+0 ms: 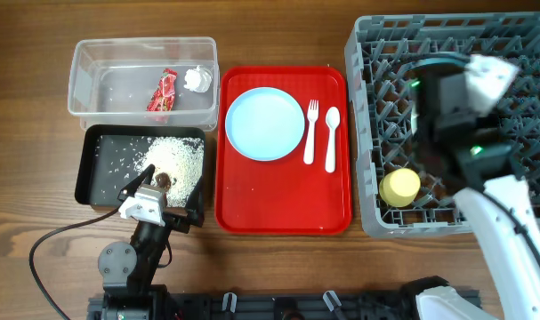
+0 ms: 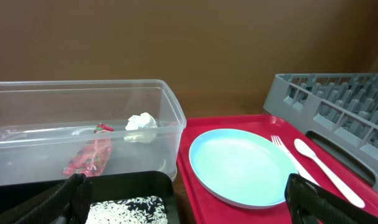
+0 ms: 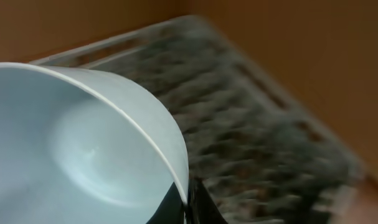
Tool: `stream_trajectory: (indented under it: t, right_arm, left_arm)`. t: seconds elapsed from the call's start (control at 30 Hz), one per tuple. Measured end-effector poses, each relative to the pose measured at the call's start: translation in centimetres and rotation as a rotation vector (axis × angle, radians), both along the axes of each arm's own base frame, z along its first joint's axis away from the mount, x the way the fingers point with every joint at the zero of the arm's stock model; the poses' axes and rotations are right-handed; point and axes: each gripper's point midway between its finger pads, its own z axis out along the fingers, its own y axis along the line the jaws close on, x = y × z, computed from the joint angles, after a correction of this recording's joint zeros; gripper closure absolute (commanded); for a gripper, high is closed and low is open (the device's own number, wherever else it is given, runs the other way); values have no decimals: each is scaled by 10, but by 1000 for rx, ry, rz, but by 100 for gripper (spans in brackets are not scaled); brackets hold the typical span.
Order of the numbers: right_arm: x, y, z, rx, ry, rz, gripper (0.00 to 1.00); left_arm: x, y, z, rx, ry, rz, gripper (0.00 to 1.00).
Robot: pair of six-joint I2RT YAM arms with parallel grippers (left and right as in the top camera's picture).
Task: Sort waste into correct bins and load items into the dishwasher rack
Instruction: 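Lift the light-blue bowl and carry it over the grey rack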
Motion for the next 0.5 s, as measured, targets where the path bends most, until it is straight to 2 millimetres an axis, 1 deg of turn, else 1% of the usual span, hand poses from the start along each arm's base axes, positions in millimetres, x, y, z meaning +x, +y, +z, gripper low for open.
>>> stream_trajectory:
  t: [0.13,0.2,0.3,0.5]
  right_arm:
    - [-12,-59,-2,-92,28,-224,96]
    - [-16,-80,-8,-117,55,-304,96]
    - [-17,-104,-19,-143,86,-387,96]
    - [-7,-136,-42,-175,162,-450,96]
  left_arm:
    - [0,0,0,0,0,0,0]
    - [0,0,0,0,0,0,0]
    - [0,0,0,0,0,0,0]
    - [0,0,0,0,0,0,0]
